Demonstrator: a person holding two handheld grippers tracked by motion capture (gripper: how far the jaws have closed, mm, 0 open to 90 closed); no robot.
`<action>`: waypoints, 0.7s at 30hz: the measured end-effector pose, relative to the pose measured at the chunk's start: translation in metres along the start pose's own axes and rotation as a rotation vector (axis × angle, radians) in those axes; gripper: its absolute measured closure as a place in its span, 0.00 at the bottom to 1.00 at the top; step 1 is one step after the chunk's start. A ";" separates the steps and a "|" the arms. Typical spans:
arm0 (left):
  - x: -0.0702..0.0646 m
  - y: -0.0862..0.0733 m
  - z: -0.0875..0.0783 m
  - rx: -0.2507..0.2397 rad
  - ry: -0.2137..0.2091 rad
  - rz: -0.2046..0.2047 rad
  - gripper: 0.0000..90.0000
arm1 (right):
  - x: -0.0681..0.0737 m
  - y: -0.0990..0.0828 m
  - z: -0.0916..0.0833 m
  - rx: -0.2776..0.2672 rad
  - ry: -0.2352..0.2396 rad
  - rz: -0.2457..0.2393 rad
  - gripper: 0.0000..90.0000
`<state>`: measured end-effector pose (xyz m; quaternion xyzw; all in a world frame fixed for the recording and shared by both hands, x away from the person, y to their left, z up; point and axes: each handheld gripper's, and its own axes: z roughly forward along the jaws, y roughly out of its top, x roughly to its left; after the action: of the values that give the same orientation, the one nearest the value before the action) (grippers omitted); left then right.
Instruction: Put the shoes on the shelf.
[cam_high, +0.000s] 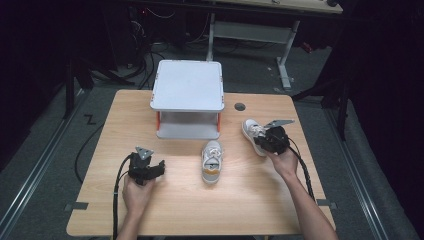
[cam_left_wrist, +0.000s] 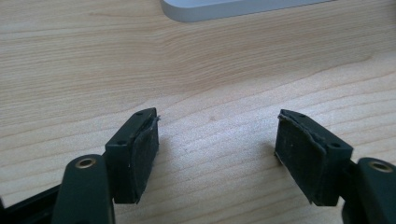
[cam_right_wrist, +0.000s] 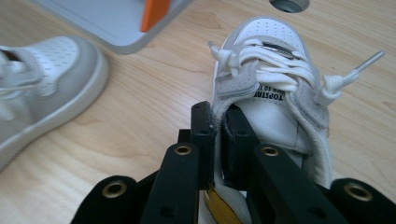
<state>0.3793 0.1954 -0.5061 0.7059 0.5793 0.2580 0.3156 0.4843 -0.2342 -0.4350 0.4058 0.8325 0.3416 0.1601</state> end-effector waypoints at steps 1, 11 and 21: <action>0.000 0.000 0.000 0.002 -0.001 0.001 0.34 | 0.002 -0.001 -0.003 -0.001 0.008 0.002 0.94; 0.000 0.000 0.000 0.000 0.000 -0.001 0.34 | 0.038 -0.026 -0.024 -0.005 0.065 -0.012 0.94; 0.000 0.000 0.000 0.000 0.004 -0.005 0.34 | 0.070 -0.029 -0.014 0.030 0.090 -0.028 0.94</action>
<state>0.3793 0.1958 -0.5060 0.7041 0.5816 0.2584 0.3150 0.4167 -0.1980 -0.4443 0.3806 0.8495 0.3446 0.1210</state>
